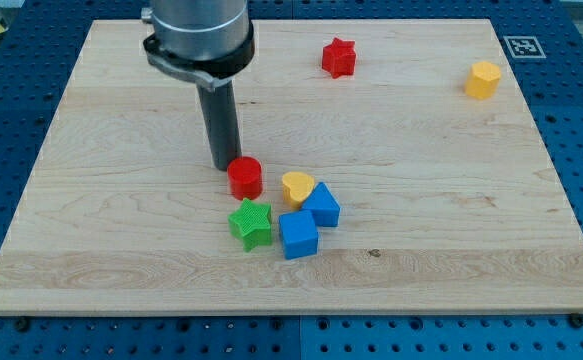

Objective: Move green circle to the top of yellow heart

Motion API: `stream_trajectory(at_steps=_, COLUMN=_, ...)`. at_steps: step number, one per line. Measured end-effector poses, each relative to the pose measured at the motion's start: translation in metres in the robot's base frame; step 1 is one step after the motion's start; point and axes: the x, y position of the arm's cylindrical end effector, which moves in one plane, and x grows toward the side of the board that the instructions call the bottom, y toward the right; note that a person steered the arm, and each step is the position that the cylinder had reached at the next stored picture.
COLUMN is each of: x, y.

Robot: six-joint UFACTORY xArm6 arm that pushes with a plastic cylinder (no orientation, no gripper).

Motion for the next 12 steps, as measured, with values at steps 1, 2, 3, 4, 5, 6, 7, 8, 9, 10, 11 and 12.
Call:
stream_trajectory(at_steps=1, x=0.025, y=0.004)
stream_trajectory(at_steps=2, x=0.023, y=0.004)
stream_trajectory(at_steps=3, x=-0.007, y=0.006)
stream_trajectory(at_steps=4, x=-0.032, y=0.030)
stream_trajectory(at_steps=5, x=-0.087, y=0.044)
stream_trajectory(at_steps=6, x=-0.145, y=0.034)
stream_trajectory(at_steps=7, x=-0.222, y=0.008)
stream_trajectory(at_steps=8, x=-0.271, y=-0.031)
stream_trajectory(at_steps=9, x=-0.272, y=-0.084)
stream_trajectory(at_steps=10, x=-0.263, y=-0.121)
stream_trajectory(at_steps=11, x=-0.230, y=-0.123)
stream_trajectory(at_steps=12, x=-0.197, y=-0.118)
